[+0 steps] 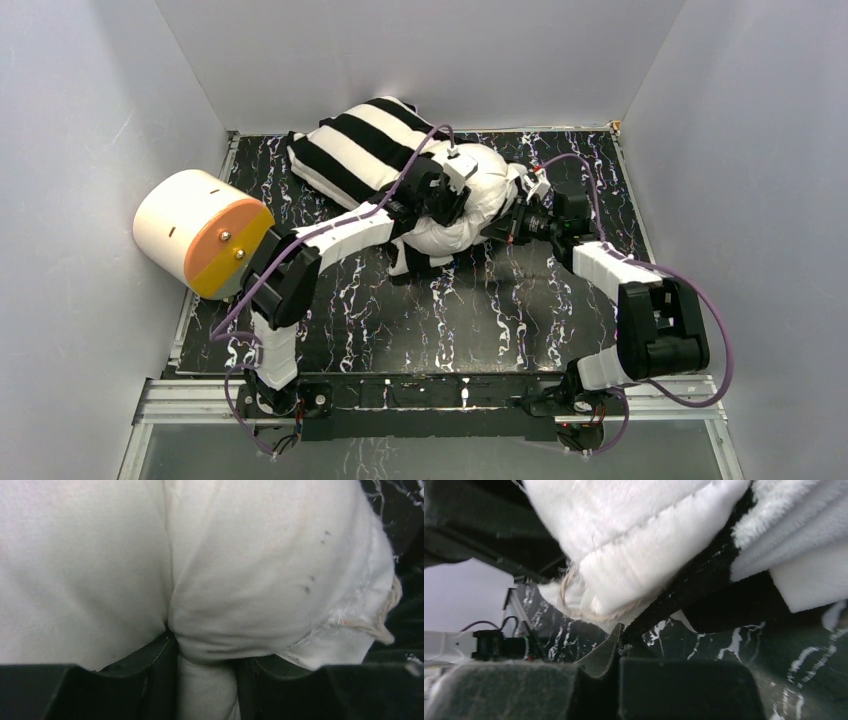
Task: Put the pillow into the pillowcase
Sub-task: Stuff the pillow into the pillowcase.
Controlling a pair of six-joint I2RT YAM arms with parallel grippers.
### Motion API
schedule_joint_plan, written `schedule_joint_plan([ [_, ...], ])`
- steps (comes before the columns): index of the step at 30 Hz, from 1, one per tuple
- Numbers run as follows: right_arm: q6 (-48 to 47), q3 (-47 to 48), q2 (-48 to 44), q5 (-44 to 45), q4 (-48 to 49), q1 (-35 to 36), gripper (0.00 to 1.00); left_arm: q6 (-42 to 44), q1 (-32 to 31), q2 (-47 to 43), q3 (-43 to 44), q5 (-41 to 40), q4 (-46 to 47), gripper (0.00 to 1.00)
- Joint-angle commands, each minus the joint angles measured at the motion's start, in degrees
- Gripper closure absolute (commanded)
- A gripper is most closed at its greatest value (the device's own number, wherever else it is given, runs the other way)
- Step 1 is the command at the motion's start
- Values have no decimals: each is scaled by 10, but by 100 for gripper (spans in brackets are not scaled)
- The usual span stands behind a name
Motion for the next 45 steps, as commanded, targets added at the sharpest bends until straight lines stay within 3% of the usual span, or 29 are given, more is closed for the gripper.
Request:
schedule_joint_plan([
  [1,-23,63,-139,-188,-21,18,100,-78,64,133,-7,-5,41,65],
  [3,-3,71,-157,-187,-11,19,100,-103,71,174,0,-4,48,65],
  [7,178,39,-166,-226,219,22,100,-114,81,232,17,-5,47,66],
  [12,189,39,-190,-234,244,39,100,-115,91,265,26,-26,22,67],
  [17,257,53,-178,-230,330,43,100,-124,91,296,18,-51,15,67],
  [20,185,77,-174,-145,226,42,100,-141,91,303,8,-48,12,67],
  [23,-3,134,-156,44,-38,40,100,-171,91,286,-27,-19,41,67],
  [26,-63,127,-135,228,-135,20,100,-182,93,277,-58,17,78,67],
  [29,-32,42,-128,329,-120,9,98,-191,97,278,-66,60,98,66],
  [34,80,-75,-117,263,-30,8,84,-215,102,293,-62,101,122,66],
  [38,217,-176,-162,247,121,12,68,-232,102,298,-63,121,146,66],
  [45,325,-174,-165,413,41,39,62,-240,103,300,-60,132,153,66],
])
